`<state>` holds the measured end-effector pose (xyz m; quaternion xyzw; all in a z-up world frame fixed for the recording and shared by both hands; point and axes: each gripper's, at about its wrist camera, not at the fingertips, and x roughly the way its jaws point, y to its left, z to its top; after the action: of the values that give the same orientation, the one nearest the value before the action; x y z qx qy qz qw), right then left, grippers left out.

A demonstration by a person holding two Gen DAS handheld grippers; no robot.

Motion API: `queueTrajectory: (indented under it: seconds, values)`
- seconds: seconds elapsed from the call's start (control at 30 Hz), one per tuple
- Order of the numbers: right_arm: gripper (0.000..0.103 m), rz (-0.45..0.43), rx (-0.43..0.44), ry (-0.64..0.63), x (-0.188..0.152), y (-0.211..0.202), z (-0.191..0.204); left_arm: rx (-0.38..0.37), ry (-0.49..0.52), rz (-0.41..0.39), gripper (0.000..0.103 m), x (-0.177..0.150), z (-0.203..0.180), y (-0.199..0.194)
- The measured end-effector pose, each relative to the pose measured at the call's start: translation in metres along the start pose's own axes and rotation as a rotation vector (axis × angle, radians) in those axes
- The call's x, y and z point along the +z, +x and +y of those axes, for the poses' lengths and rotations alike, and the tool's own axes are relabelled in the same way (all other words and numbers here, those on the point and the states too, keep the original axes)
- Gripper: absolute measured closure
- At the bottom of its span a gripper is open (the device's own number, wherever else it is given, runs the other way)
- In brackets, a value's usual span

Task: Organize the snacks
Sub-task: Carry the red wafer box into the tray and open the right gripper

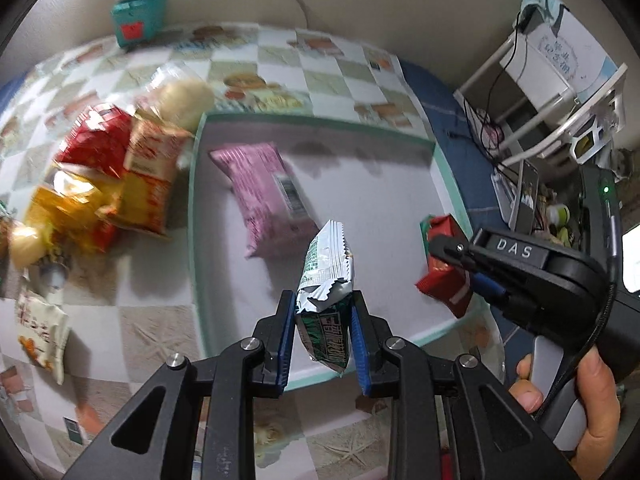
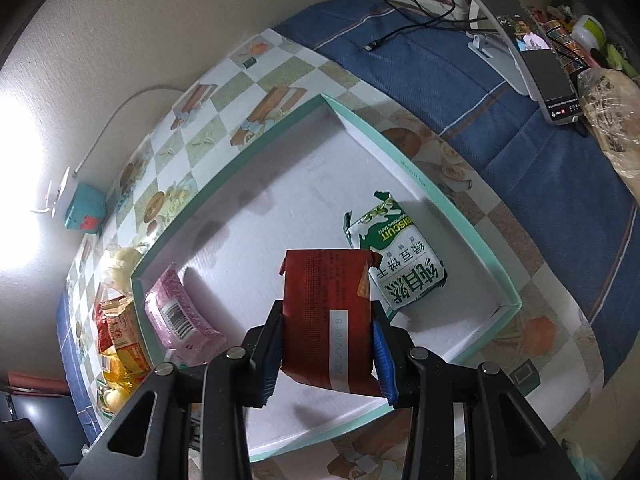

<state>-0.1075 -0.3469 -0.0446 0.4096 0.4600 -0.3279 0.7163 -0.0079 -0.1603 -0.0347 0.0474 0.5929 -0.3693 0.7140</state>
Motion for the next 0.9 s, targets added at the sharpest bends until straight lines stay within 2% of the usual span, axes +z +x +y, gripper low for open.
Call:
queueTrajectory:
  seconds: [0.2, 0.47, 0.6, 0.73, 0.9]
  values:
    - [0.061, 0.021, -0.007, -0.002, -0.002, 0.007, 0.001, -0.031, -0.020, 0.035, 0.076, -0.001, 0.003, 0.013]
    - [0.061, 0.064, -0.027, -0.023, -0.007, 0.019, 0.006, -0.063, 0.004, 0.048, 0.076, -0.001, 0.000, 0.018]
    - [0.059, 0.074, -0.041, -0.027, -0.007, 0.021, 0.007, -0.051, 0.019, 0.056, 0.074, -0.001, -0.002, 0.021]
    - [0.058, 0.065, -0.052, -0.030, -0.006, 0.018, 0.007, -0.005, -0.010, 0.078, 0.056, 0.000, 0.004, 0.027]
    - [0.058, 0.071, -0.062, -0.031, -0.006, 0.020, 0.008, 0.023, -0.034, 0.089, 0.046, 0.000, 0.011, 0.029]
